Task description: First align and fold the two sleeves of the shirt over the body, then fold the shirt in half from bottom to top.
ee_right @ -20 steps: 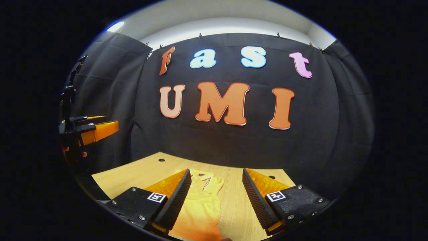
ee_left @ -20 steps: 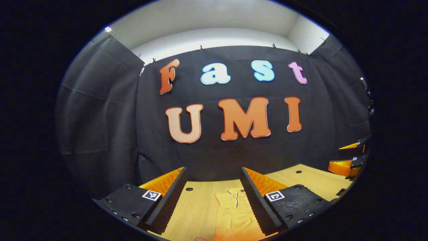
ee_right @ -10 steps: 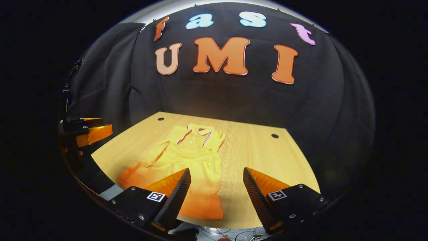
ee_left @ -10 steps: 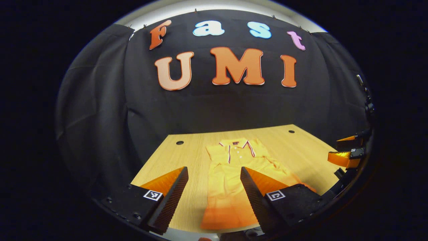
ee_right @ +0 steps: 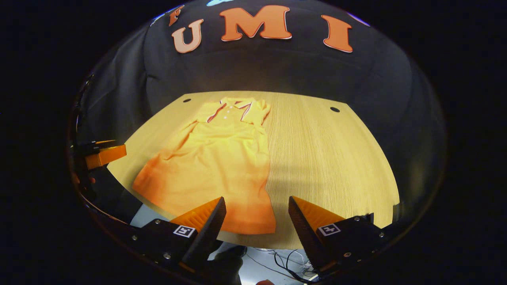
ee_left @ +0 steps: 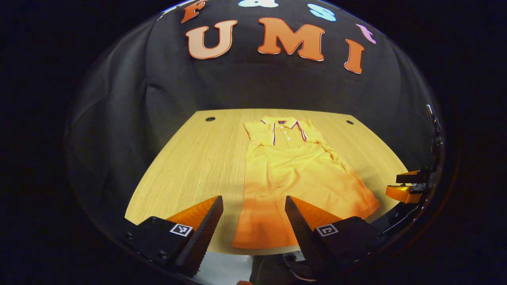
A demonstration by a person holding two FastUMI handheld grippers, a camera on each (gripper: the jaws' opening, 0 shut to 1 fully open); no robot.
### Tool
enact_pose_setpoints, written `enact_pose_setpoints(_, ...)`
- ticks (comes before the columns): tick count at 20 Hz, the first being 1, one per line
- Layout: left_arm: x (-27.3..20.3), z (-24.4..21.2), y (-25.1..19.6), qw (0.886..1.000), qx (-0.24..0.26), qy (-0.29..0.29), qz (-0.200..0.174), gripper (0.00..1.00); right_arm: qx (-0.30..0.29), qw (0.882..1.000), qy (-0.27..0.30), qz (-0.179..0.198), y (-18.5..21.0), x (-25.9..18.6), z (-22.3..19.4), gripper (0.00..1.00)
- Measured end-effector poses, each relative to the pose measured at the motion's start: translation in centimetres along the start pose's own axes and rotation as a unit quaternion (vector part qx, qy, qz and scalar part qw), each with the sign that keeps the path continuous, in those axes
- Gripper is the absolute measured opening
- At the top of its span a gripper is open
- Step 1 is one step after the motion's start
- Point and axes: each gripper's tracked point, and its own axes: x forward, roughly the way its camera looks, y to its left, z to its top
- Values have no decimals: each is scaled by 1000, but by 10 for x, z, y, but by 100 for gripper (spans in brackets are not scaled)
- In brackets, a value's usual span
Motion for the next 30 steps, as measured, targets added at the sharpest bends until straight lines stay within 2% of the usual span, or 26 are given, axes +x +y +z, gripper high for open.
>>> enact_pose_setpoints(6, 29, -46, -2, 993, -18, 113, -15, 98, 15, 997, 69, 2, -5, 18, -42, 97)
enact_pose_setpoints(13, 55, -93, 0, 977, -10, 211, -16, 98, 24, 994, 110, 2, -4, 34, -56, 97)
enact_pose_setpoints(18, 66, -112, 3, 966, 1, 258, -4, 98, 6, 991, 131, -5, -7, 42, -61, 97)
enact_pose_setpoints(24, 63, -113, -1, 961, -3, 277, -1, 98, 19, 984, 176, -19, -6, 52, -74, 97)
enact_pose_setpoints(26, 64, -114, -3, 958, 1, 286, -5, 98, 15, 981, 193, -17, -4, 52, -75, 92)
enact_pose_setpoints(27, 65, -112, -6, 957, 8, 290, -10, 95, 24, 980, 197, -19, -3, 54, -73, 80)
enact_pose_setpoints(28, 68, -111, -11, 957, 16, 288, -20, 83, 38, 980, 193, -16, -2, 57, -68, 65)
enact_pose_setpoints(29, 72, -106, -20, 959, 8, 282, -34, 75, 51, 980, 193, -5, 4, 59, -67, 45)
enact_pose_setpoints(30, 77, -107, -23, 957, 8, 288, -34, 42, 47, 978, 202, 24, 14, 59, -69, 24)
